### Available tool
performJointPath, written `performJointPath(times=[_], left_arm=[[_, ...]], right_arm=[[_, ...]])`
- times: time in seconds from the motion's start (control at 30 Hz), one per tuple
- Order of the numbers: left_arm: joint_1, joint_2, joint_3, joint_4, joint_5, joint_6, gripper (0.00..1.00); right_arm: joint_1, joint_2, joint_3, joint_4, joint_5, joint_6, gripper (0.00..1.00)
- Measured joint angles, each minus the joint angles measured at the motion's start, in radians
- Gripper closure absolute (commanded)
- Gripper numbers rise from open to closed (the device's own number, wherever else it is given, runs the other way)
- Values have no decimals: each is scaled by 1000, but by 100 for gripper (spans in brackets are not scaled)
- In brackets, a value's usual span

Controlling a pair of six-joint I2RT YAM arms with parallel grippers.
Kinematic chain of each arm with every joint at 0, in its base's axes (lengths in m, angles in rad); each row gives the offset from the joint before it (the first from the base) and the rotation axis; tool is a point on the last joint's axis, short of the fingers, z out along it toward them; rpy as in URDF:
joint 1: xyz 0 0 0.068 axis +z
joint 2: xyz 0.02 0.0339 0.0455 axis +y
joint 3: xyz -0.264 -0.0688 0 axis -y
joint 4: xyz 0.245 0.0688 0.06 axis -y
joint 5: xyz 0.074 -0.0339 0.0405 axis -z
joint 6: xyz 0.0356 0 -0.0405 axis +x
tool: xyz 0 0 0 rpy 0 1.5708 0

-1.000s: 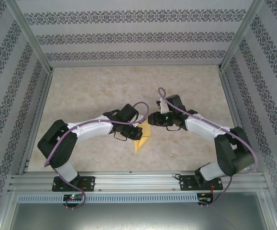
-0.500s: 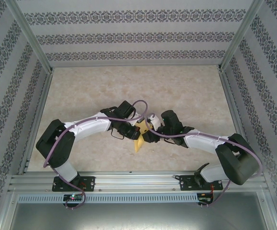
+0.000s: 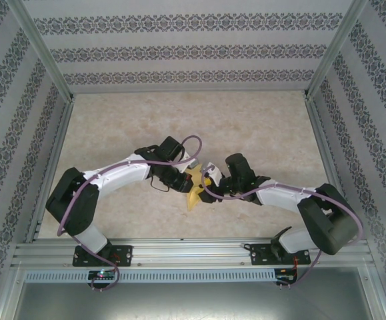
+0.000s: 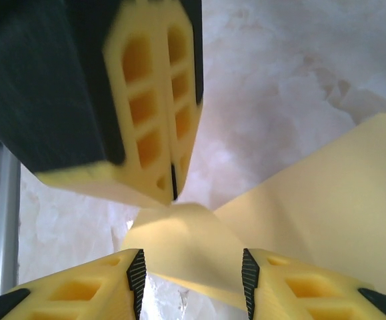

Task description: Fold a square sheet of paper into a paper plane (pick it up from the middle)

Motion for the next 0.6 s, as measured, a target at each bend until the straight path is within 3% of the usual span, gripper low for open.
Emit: performJointPath(times=[0.33,0.6], left_arm=[[0,17,21,-5,26,5,100],[2,27,32,-14,35,8,100]], right_arm=[[-16,32,32,-43,14,-51,52],[-43,97,115,-125,-70,-126,53]])
